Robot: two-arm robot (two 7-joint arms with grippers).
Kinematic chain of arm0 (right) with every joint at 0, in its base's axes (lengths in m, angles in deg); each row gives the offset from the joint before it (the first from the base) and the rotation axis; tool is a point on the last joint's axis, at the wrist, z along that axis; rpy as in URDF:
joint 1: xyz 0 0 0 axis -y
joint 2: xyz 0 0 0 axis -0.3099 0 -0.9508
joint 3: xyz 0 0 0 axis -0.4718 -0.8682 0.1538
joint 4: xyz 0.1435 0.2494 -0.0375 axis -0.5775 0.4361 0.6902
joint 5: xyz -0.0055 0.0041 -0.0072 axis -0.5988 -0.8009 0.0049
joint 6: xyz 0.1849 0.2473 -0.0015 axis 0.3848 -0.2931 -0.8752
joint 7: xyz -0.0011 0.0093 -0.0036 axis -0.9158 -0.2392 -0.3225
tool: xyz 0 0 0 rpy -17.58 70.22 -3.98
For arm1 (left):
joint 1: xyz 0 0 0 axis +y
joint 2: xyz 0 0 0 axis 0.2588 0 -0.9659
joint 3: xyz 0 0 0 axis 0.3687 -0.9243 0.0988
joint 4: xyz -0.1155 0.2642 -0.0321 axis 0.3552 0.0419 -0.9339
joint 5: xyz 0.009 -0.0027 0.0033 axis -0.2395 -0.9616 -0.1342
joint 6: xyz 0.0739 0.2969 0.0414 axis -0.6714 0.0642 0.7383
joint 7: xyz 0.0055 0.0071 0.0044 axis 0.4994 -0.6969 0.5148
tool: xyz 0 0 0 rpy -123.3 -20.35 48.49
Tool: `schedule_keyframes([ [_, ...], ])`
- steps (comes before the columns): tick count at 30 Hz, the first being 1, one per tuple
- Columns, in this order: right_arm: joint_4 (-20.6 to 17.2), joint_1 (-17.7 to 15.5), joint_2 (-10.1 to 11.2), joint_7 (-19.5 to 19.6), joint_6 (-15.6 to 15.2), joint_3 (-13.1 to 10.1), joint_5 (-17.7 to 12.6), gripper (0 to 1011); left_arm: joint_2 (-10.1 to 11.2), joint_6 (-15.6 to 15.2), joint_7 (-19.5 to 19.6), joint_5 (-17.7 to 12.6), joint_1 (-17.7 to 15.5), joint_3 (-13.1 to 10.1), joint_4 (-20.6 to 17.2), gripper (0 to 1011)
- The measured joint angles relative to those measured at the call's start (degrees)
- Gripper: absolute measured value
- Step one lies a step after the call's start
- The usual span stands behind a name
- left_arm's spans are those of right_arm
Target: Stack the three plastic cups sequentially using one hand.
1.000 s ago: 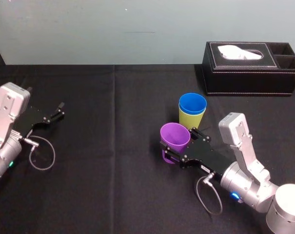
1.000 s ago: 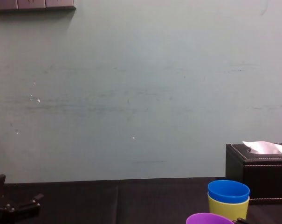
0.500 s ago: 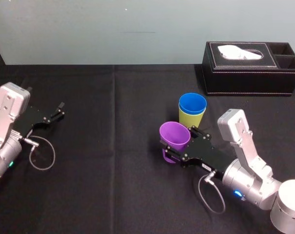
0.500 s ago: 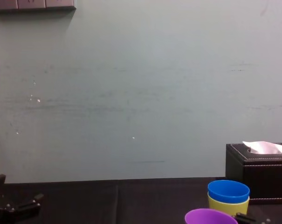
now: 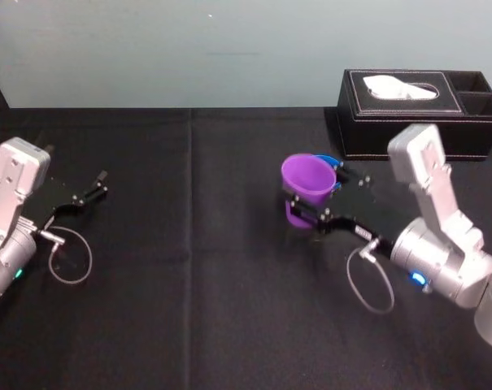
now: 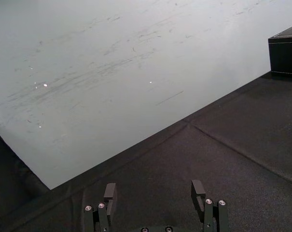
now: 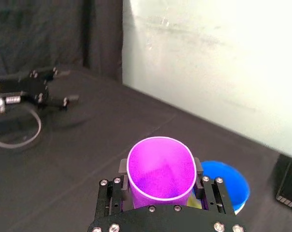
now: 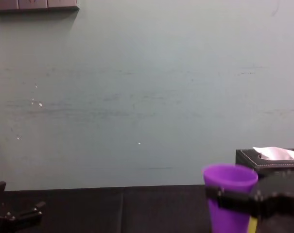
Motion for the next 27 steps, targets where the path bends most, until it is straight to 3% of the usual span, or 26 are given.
schedule_keyframes([
  [10, -1.1, 4.0, -0.1, 1.3, -2.9, -1.5, -1.4, 731, 0.0, 0.0, 0.0, 0.0, 0.0, 0.0, 0.0, 1012],
  [27, 5.6, 9.3, -1.8, 2.4, -3.4, -1.3, -1.7, 731, 0.0, 0.0, 0.0, 0.0, 0.0, 0.0, 0.0, 1011],
])
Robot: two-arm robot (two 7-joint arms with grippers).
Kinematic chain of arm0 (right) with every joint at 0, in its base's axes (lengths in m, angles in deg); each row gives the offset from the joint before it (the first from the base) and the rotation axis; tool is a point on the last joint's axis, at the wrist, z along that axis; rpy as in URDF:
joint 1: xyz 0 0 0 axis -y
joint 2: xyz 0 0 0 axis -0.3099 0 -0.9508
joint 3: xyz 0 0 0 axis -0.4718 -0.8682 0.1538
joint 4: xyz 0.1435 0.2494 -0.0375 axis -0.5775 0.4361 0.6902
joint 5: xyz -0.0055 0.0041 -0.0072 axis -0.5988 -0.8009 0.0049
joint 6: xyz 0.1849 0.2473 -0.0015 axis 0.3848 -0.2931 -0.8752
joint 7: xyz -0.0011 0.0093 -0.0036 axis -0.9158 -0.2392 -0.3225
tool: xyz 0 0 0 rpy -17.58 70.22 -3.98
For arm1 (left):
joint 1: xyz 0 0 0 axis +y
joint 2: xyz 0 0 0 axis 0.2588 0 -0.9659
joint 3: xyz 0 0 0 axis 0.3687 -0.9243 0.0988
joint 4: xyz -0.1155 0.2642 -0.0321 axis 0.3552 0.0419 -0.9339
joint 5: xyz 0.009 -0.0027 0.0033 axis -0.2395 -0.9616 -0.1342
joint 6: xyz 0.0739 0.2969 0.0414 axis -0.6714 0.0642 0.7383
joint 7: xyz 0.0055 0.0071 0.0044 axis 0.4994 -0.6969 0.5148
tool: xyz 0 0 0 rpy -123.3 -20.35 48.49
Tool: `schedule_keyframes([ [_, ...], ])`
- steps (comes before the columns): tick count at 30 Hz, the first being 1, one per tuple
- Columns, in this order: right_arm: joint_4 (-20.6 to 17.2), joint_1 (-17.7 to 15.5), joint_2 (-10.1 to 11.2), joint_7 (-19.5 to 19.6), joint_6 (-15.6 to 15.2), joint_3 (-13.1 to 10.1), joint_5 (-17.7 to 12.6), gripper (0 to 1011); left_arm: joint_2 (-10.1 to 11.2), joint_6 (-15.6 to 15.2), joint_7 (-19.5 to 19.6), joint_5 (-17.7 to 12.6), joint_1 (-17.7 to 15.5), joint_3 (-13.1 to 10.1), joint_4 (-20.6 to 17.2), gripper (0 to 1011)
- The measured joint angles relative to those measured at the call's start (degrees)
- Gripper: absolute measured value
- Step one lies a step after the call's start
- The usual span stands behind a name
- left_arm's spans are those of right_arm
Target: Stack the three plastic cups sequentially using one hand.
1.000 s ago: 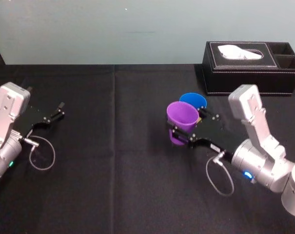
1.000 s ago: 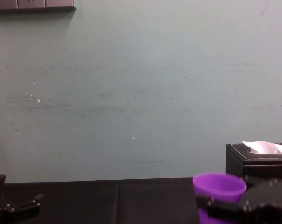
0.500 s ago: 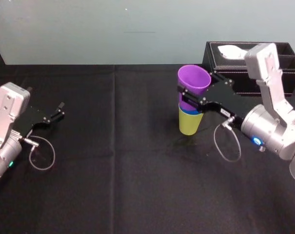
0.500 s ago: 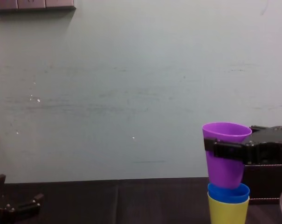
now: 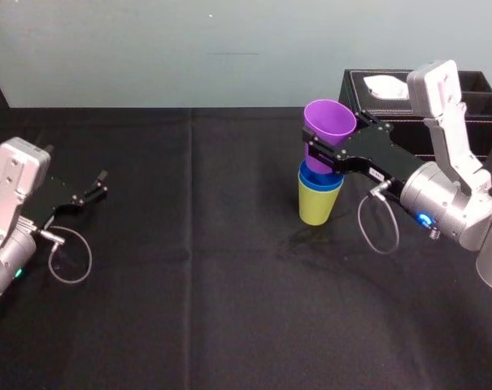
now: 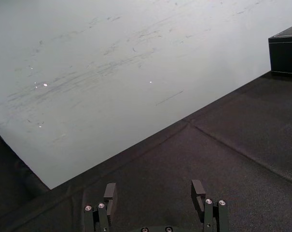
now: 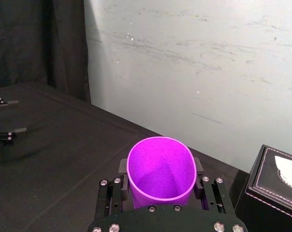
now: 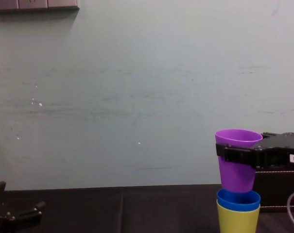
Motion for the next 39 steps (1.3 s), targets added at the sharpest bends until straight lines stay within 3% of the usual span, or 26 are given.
schedule_keyframes([
  [39, 6.2, 0.2, -1.6, -0.1, 1.6, 1.5, 2.1, 731, 0.0, 0.0, 0.0, 0.0, 0.0, 0.0, 0.0, 1011],
])
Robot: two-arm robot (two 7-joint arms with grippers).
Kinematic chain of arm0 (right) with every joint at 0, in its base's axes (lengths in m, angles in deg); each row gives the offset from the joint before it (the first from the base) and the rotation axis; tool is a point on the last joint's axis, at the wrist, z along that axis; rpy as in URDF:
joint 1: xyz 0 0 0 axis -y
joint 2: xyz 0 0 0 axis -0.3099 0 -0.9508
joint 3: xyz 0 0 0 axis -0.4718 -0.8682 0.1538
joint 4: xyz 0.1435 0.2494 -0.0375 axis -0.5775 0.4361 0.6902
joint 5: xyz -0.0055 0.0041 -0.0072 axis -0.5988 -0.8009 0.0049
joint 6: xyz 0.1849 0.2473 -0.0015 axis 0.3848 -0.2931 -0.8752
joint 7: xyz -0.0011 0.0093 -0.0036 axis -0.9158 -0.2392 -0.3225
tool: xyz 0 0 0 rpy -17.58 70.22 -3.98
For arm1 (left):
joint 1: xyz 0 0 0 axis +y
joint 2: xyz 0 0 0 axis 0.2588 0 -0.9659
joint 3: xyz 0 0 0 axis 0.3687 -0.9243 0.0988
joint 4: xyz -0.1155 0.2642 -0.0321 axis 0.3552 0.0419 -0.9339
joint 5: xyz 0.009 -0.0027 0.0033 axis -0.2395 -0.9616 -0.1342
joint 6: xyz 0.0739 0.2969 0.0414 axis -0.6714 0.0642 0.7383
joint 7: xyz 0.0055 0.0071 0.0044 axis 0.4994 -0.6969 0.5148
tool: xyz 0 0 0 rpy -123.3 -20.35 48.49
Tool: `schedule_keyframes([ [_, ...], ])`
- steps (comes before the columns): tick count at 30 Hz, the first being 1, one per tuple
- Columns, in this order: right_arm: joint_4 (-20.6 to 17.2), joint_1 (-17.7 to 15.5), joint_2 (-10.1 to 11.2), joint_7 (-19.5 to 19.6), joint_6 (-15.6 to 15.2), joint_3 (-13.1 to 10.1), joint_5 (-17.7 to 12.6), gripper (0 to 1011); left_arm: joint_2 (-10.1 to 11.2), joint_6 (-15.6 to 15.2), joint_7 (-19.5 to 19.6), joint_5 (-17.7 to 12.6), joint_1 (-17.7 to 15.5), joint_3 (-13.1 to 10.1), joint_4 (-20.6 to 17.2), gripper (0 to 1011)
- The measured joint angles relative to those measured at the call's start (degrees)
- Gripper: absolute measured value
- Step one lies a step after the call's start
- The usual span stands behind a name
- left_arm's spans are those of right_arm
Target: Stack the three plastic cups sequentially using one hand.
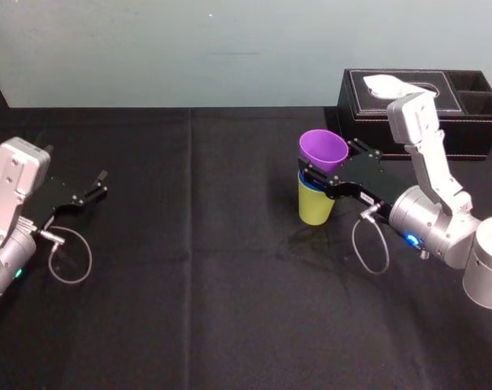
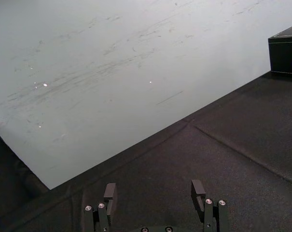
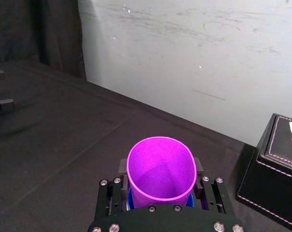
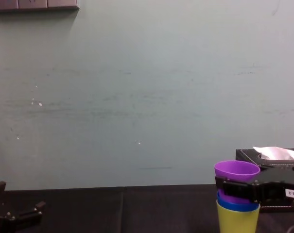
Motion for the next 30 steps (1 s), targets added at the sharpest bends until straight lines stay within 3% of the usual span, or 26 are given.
schedule_keyframes([
  [30, 0.9, -0.2, -0.5, -0.2, 0.0, -0.1, 1.0, 731, 0.0, 0.0, 0.0, 0.0, 0.0, 0.0, 0.0, 1011],
])
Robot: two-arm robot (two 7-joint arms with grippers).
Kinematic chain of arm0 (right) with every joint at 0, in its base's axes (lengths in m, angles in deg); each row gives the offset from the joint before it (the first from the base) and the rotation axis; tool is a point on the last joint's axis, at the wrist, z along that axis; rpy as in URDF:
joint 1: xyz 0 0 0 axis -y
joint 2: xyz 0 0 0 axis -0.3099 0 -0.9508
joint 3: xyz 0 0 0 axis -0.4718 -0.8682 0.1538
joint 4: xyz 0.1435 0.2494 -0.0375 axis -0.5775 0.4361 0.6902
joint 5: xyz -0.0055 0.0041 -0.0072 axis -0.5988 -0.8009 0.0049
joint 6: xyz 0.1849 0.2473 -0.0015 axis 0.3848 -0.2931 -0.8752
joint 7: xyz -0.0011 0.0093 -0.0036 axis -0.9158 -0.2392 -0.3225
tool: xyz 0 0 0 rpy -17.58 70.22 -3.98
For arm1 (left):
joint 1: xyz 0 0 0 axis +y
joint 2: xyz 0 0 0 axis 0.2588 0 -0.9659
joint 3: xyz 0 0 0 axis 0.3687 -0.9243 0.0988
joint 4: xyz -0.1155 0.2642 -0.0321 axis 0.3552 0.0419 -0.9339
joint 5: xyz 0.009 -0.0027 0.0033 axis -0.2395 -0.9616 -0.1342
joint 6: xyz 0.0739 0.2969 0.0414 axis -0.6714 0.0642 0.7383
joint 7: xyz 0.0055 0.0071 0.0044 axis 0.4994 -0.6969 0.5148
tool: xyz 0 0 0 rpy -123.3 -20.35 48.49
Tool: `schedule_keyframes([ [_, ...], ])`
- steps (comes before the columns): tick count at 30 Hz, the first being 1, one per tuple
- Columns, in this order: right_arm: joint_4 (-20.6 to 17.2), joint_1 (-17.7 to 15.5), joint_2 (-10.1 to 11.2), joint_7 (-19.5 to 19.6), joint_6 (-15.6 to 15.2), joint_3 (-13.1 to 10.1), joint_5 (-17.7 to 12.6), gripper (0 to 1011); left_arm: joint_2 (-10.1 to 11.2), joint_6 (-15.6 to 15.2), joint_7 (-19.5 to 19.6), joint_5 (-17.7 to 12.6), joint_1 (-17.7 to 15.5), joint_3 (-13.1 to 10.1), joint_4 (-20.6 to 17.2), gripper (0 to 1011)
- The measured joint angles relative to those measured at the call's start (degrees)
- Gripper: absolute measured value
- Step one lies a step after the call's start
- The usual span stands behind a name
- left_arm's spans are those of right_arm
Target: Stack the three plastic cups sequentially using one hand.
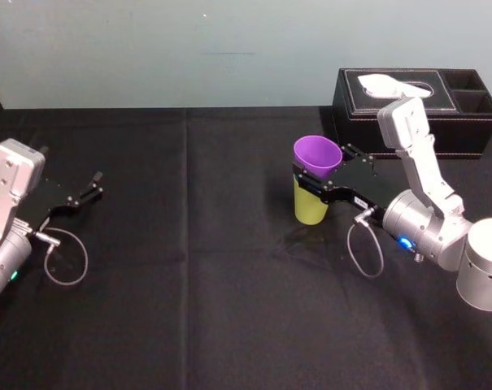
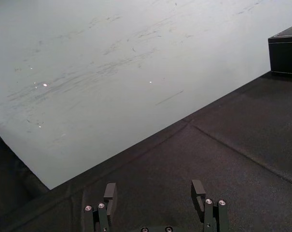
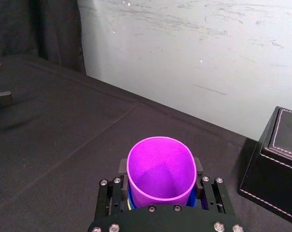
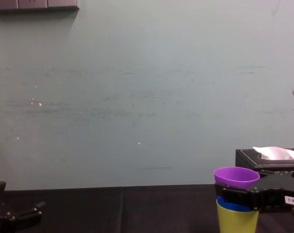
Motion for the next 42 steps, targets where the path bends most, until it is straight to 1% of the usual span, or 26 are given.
schedule_keyframes([
  [4, -0.2, -0.1, -0.1, 0.3, -0.3, 0.0, 0.4, 731, 0.0, 0.0, 0.0, 0.0, 0.0, 0.0, 0.0, 1011],
  [21, -0.2, 0.0, 0.0, 0.4, -0.3, 0.0, 0.3, 733, 0.0, 0.0, 0.0, 0.0, 0.0, 0.0, 0.0, 1011],
  [23, -0.2, 0.0, 0.0, 0.4, -0.3, 0.0, 0.3, 749, 0.0, 0.0, 0.0, 0.0, 0.0, 0.0, 0.0, 1011],
  [25, -0.2, 0.0, 0.0, 0.4, -0.3, 0.0, 0.3, 820, 0.0, 0.0, 0.0, 0.0, 0.0, 0.0, 0.0, 1011],
  [26, -0.2, 0.0, 0.0, 0.4, -0.3, 0.0, 0.3, 835, 0.0, 0.0, 0.0, 0.0, 0.0, 0.0, 0.0, 1011],
  [27, -0.2, 0.0, 0.0, 0.4, -0.3, 0.0, 0.3, 872, 0.0, 0.0, 0.0, 0.0, 0.0, 0.0, 0.0, 1011],
  [28, -0.2, 0.0, 0.0, 0.4, -0.3, 0.0, 0.3, 882, 0.0, 0.0, 0.0, 0.0, 0.0, 0.0, 0.0, 1011],
  [29, -0.2, 0.0, 0.0, 0.4, -0.3, 0.0, 0.3, 924, 0.0, 0.0, 0.0, 0.0, 0.0, 0.0, 0.0, 1011],
  [32, -0.2, 0.0, 0.0, 0.3, -0.3, 0.0, 0.3, 992, 0.0, 0.0, 0.0, 0.0, 0.0, 0.0, 0.0, 1011],
  [42, -0.2, 0.0, 0.0, 0.3, -0.3, 0.0, 0.3, 1003, 0.0, 0.0, 0.0, 0.0, 0.0, 0.0, 0.0, 1011],
])
